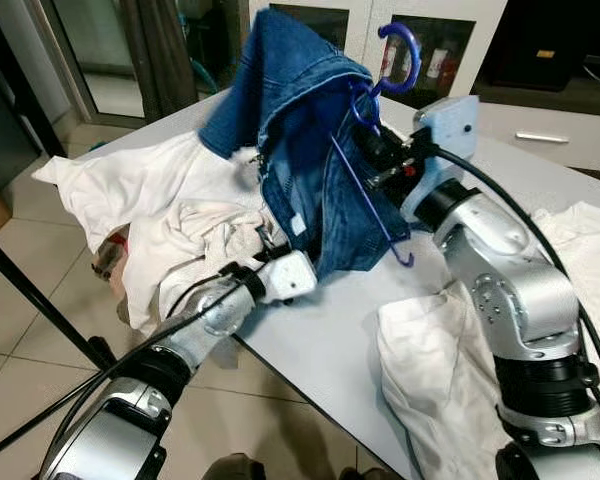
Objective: Hang hanger
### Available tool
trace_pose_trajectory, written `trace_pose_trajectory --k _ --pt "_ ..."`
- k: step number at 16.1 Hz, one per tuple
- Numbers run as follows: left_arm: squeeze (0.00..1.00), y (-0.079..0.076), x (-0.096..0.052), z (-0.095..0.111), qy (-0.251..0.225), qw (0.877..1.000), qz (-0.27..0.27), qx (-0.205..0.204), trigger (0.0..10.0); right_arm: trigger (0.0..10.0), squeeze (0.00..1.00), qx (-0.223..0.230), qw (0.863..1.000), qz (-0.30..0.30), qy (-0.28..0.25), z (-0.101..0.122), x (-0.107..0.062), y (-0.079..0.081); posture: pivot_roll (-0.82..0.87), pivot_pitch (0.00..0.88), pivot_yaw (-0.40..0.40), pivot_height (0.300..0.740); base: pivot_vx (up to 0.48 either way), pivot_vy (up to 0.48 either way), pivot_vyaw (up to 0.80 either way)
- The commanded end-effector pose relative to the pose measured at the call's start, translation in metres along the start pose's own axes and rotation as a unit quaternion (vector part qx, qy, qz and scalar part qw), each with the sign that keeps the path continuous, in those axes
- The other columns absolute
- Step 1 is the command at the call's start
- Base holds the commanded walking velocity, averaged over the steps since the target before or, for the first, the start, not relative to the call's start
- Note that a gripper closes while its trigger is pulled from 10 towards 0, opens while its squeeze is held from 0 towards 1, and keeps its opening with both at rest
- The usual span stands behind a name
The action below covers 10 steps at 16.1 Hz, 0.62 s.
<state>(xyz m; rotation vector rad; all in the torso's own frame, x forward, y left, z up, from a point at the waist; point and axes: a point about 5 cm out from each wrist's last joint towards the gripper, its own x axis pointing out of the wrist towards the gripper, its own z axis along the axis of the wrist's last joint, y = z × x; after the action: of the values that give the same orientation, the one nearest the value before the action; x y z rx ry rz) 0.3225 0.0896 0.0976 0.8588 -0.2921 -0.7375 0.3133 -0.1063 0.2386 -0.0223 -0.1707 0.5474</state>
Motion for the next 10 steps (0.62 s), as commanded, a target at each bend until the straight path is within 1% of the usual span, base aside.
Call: trace_pose_trajectory --k 1,2,4,5,7,8,10 --pt "0.00 -0.001 0.004 0.006 -0.017 0.999 -0.016 0.030 0.0 0.0 0.00 -0.003 1.000 -0.021 0.004 0.001 0.003 -0.004 0.03 0.014 -0.008 0.740 0.000 0.000 0.00" --pt "0.00 -0.002 0.004 0.007 -0.019 0.999 -0.020 0.043 0.0 0.0 0.00 0.003 0.999 -0.037 0.013 -0.001 0.004 -0.008 0.03 0.014 -0.008 0.740 0.000 0.000 0.00" --pt "0.00 -0.003 0.004 0.008 -0.024 0.998 -0.017 0.049 0.0 0.0 0.00 0.018 0.998 -0.063 0.023 -0.003 0.005 -0.015 0.03 0.016 -0.009 0.740 0.000 0.000 0.00" --pt "0.00 -0.004 0.007 0.012 -0.034 0.998 -0.012 0.056 0.0 0.0 0.00 0.040 0.995 -0.083 0.029 -0.004 0.006 -0.018 0.03 0.016 -0.012 0.740 0.000 0.000 0.00" --pt "0.00 -0.008 0.009 0.014 -0.038 0.998 -0.012 0.056 0.0 0.0 0.00 0.052 0.994 -0.092 0.032 -0.005 0.008 -0.019 0.03 0.017 -0.014 0.740 0.000 0.000 0.00" --pt "0.00 -0.009 0.009 0.013 -0.035 0.998 -0.012 0.052 0.0 0.0 0.00 0.050 0.994 -0.089 0.030 -0.003 0.009 -0.019 0.03 0.017 -0.014 0.740 0.000 0.000 0.00" --pt "0.00 -0.003 0.006 0.006 -0.015 1.000 0.016 0.021 0.0 0.0 0.00 0.026 0.996 -0.090 0.011 0.006 0.008 -0.023 0.03 0.016 -0.015 0.740 0.000 0.000 0.00"
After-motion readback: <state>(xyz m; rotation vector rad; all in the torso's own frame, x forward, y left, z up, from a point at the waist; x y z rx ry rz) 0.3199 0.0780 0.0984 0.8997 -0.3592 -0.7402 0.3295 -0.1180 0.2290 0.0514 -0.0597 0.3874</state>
